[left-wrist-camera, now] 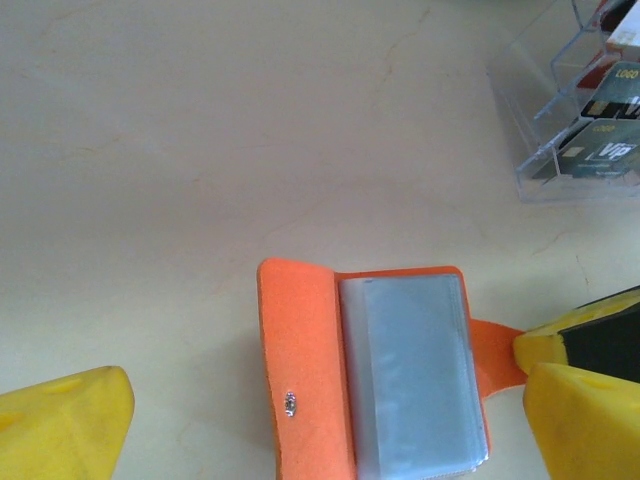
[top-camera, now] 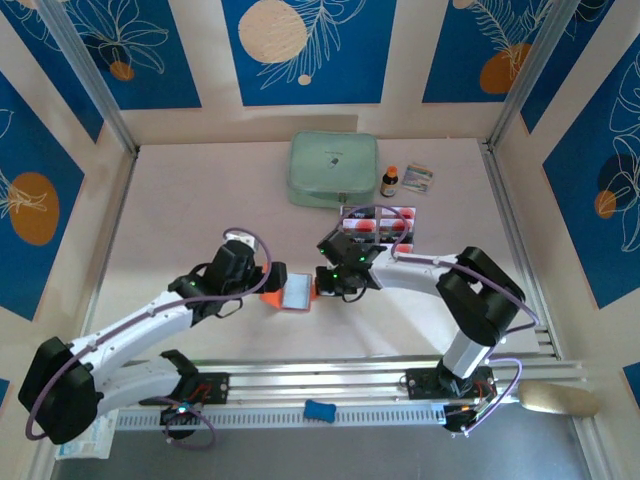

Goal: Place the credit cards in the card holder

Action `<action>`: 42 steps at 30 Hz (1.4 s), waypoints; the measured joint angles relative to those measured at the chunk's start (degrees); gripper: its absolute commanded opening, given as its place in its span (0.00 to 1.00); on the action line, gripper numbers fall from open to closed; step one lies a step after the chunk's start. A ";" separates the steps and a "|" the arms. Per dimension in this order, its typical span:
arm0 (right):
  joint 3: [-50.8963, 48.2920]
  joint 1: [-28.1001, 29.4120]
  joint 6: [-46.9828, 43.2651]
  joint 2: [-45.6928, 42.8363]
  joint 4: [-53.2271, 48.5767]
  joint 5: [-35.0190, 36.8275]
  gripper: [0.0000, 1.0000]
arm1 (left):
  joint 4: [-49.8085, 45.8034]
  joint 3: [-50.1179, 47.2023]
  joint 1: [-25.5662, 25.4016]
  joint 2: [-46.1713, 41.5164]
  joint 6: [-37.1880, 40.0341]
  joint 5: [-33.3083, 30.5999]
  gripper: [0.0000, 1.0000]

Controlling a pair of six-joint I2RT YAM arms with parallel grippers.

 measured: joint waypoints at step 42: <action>8.26 -3.76 5.18 12.11 6.16 -11.32 0.00 | 4.98 2.71 -0.07 18.01 6.08 1.90 1.00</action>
